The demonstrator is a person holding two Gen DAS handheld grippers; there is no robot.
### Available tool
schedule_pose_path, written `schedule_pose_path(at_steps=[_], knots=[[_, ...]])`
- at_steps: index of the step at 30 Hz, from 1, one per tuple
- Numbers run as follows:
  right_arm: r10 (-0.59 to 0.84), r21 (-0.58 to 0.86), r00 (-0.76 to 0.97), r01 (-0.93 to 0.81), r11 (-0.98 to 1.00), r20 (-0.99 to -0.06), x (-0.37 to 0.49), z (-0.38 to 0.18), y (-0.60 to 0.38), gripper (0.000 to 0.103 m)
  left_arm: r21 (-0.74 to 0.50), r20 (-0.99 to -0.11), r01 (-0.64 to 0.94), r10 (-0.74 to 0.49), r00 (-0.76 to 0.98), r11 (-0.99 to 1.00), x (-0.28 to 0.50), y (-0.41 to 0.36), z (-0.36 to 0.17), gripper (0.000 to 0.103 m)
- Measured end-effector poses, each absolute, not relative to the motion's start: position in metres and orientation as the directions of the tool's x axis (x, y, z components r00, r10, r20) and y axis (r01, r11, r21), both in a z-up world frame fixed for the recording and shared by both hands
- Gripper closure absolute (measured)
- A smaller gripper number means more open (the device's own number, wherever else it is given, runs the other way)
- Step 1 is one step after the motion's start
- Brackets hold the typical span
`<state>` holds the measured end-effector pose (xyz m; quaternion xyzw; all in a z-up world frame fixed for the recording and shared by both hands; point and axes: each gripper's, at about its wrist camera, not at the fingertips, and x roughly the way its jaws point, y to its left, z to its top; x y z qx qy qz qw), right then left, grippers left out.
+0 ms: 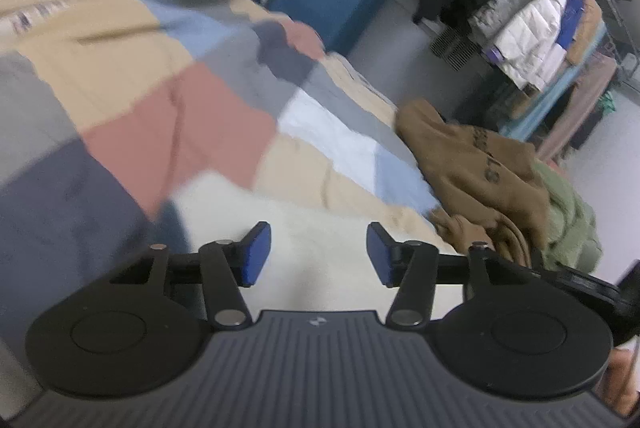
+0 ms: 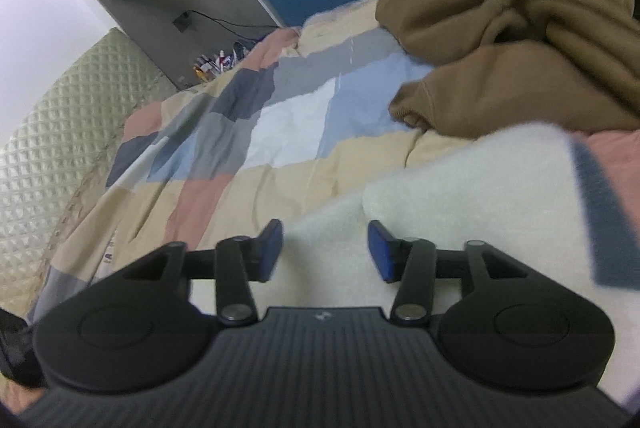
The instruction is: Fold large clothes
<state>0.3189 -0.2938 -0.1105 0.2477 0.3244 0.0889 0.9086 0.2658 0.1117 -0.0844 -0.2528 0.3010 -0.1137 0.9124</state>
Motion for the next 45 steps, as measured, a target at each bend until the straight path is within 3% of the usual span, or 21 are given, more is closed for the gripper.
schedule_pose_path(at_steps=[2, 4, 12, 18, 20, 22, 25, 29, 32, 35, 37, 45], knots=[[0.308, 0.475, 0.793, -0.026, 0.880, -0.526, 0.307, -0.099, -0.298, 0.028, -0.491, -0.494, 0.024, -0.302, 0.816, 0.871, 0.260, 0.119, -0.078, 0.038], [0.298, 0.460, 0.813, -0.042, 0.887, -0.500, 0.297, -0.089, -0.306, 0.018, -0.454, -0.497, -0.006, -0.248, 0.831, 0.891, 0.255, 0.126, -0.073, 0.035], [0.068, 0.361, 0.872, 0.129, 0.923, -0.485, 0.285, -0.078, -0.357, 0.016, -0.466, -0.546, -0.068, -0.226, 0.807, 0.882, 0.263, 0.142, -0.089, 0.033], [0.118, 0.425, 0.810, 0.172, 0.889, -0.574, 0.311, -0.108, -0.379, 0.017, -0.433, -0.587, -0.134, -0.166, 0.793, 0.891, 0.275, 0.142, -0.108, 0.032], [0.143, 0.430, 0.790, 0.164, 0.888, -0.596, 0.317, -0.115, -0.377, 0.024, -0.469, -0.595, -0.148, -0.188, 0.781, 0.871, 0.278, 0.147, -0.117, 0.032], [0.168, 0.419, 0.766, 0.143, 0.897, -0.621, 0.322, -0.122, -0.368, 0.025, -0.510, -0.596, -0.158, -0.214, 0.774, 0.846, 0.280, 0.151, -0.122, 0.032], [0.126, 0.335, 0.757, 0.128, 0.934, -0.641, 0.323, -0.124, -0.356, 0.034, -0.554, -0.581, -0.152, -0.249, 0.774, 0.819, 0.280, 0.155, -0.123, 0.037], [0.101, 0.301, 0.775, 0.119, 0.946, -0.623, 0.317, -0.116, -0.354, 0.065, -0.516, -0.573, -0.103, -0.254, 0.779, 0.851, 0.277, 0.147, -0.114, 0.079], [0.086, 0.279, 0.813, 0.096, 0.956, -0.575, 0.309, -0.104, -0.349, 0.073, -0.531, -0.520, -0.066, -0.263, 0.813, 0.845, 0.269, 0.147, -0.103, 0.087], [0.082, 0.274, 0.864, 0.066, 0.960, -0.496, 0.302, -0.090, -0.346, 0.076, -0.574, -0.421, -0.015, -0.279, 0.863, 0.819, 0.262, 0.154, -0.087, 0.088], [0.078, 0.284, 0.882, 0.065, 0.957, -0.464, 0.302, -0.086, -0.348, 0.076, -0.569, -0.407, -0.010, -0.271, 0.872, 0.822, 0.264, 0.152, -0.082, 0.088], [0.023, 0.277, 0.816, 0.169, 0.946, -0.577, 0.333, -0.127, -0.351, 0.073, -0.531, -0.527, -0.091, -0.244, 0.814, 0.843, 0.282, 0.150, -0.113, 0.086]])
